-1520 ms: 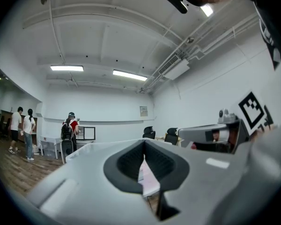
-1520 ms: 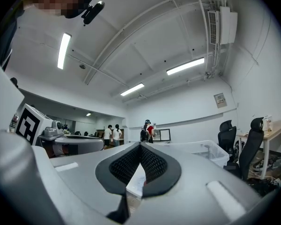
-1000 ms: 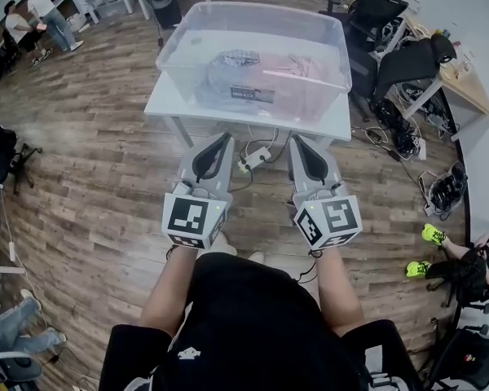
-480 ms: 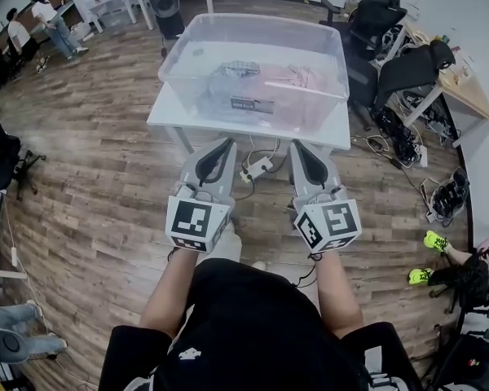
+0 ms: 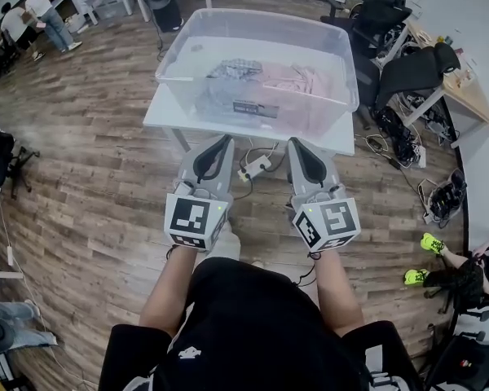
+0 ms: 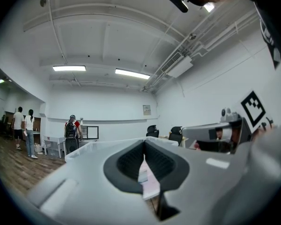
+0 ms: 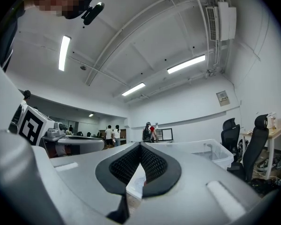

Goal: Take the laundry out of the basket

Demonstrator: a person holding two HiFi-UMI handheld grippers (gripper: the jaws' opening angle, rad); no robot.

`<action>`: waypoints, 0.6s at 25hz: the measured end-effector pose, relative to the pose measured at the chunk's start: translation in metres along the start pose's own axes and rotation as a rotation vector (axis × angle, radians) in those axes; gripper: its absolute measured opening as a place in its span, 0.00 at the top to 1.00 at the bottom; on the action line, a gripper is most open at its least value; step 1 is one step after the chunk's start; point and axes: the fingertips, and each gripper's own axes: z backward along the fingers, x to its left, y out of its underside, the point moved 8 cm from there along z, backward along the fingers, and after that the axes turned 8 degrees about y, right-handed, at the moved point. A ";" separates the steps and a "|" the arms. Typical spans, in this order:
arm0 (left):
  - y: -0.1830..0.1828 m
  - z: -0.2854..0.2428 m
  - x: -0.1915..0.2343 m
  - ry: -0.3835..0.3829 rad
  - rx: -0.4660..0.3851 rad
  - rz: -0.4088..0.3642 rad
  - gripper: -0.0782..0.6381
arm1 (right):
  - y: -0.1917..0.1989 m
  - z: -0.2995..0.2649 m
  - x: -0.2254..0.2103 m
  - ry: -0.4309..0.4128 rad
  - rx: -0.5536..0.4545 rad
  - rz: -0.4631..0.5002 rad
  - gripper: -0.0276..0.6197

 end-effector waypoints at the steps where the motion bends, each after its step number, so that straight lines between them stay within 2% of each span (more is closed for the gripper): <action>1: 0.001 -0.005 0.006 0.001 0.000 0.006 0.88 | 0.001 -0.007 0.000 -0.001 0.004 0.001 0.96; 15: 0.015 -0.069 0.090 -0.011 0.021 0.002 0.88 | 0.001 -0.114 -0.009 -0.017 0.015 0.007 0.96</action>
